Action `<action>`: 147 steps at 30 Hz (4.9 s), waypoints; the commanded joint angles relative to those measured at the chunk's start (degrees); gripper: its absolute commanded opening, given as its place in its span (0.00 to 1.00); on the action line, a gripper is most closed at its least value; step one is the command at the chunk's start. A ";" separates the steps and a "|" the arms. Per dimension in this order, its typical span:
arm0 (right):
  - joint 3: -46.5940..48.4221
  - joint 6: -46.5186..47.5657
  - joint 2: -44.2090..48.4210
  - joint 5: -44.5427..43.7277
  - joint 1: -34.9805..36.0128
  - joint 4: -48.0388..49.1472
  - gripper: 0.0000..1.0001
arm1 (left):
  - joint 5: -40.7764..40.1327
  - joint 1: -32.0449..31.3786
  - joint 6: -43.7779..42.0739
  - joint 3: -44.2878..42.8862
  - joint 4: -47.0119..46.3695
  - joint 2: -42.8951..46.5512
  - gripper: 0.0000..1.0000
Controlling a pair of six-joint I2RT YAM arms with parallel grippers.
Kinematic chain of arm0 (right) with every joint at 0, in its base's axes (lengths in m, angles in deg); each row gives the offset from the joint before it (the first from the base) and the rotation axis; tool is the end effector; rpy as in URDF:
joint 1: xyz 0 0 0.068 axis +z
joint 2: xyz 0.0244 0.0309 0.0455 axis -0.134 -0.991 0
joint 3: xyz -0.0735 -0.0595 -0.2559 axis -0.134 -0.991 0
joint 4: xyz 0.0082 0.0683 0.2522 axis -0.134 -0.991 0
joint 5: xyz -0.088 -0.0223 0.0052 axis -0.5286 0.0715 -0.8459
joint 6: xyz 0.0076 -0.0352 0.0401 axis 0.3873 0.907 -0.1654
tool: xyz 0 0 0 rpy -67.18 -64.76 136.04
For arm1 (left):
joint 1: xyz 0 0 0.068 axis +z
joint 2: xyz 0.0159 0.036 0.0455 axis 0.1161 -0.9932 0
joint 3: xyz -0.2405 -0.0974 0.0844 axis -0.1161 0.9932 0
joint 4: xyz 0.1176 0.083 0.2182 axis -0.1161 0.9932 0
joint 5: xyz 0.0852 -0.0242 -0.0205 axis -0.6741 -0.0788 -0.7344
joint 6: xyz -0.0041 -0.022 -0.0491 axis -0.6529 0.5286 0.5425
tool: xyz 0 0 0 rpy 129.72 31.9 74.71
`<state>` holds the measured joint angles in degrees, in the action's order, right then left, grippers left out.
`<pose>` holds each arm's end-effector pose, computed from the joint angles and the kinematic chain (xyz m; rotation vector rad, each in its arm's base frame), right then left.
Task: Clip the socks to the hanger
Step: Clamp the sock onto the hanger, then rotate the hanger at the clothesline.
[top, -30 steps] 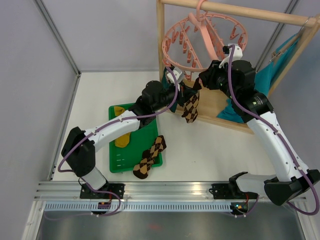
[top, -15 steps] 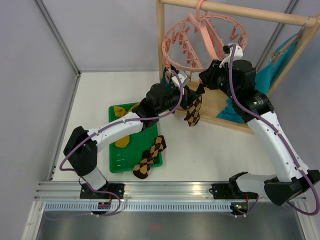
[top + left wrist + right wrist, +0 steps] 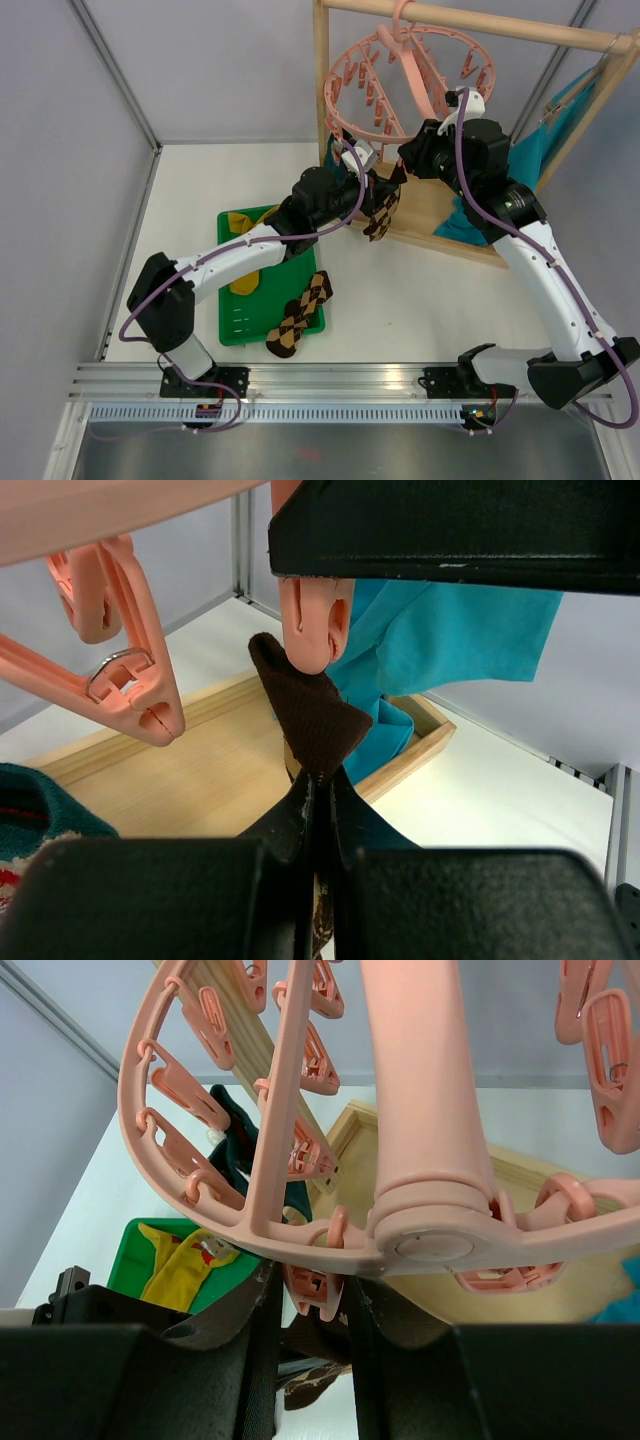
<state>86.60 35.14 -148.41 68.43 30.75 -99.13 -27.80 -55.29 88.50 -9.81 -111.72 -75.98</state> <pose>0.2491 0.1036 0.4606 -0.0156 1.8253 0.4704 0.2608 -0.3046 0.3544 0.6707 1.4459 -0.9082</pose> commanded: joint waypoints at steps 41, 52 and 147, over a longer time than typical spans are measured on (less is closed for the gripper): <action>2.54 -0.13 -0.51 -2.21 -0.11 3.58 0.00 | 1.59 -0.77 -2.03 -0.97 -4.07 3.31 0.02; 2.45 0.13 -0.59 -1.77 -0.02 3.31 0.00 | 1.25 -0.77 -1.68 -2.47 -4.06 2.34 0.02; -4.40 4.00 8.46 4.56 -0.02 -3.89 0.71 | 0.72 20.67 19.76 -7.58 29.51 11.21 0.54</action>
<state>80.55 37.78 -139.49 74.11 30.73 -102.87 -28.53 -34.85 105.94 -20.13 -80.72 -70.73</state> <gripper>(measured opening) 0.712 0.527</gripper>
